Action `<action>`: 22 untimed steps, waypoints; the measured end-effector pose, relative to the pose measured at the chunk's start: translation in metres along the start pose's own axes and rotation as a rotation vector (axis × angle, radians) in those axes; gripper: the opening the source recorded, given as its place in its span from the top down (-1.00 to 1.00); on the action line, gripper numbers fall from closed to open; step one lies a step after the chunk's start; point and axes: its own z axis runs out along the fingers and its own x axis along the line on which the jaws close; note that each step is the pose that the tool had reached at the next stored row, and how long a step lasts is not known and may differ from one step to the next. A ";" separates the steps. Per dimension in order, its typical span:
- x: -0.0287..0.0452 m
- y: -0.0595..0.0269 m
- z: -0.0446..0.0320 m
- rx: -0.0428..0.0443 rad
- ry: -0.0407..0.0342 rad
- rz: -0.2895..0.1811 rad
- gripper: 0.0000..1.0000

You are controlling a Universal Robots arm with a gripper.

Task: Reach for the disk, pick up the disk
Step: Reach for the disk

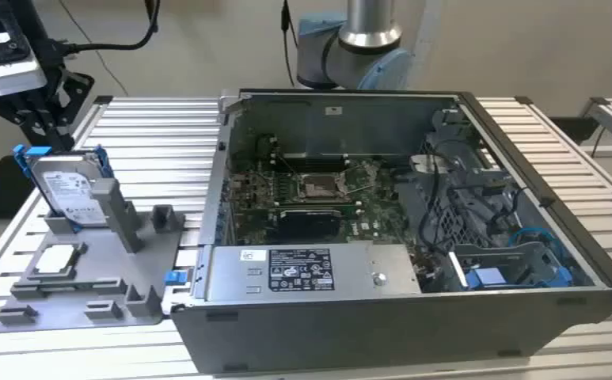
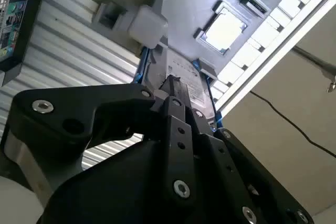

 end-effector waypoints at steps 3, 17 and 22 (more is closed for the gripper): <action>0.0000 0.0000 0.0000 0.0000 0.0000 0.000 1.00; 0.0003 0.0087 0.0006 0.0001 0.0001 0.000 1.00; 0.0078 0.0306 0.0039 0.0001 0.0000 0.000 1.00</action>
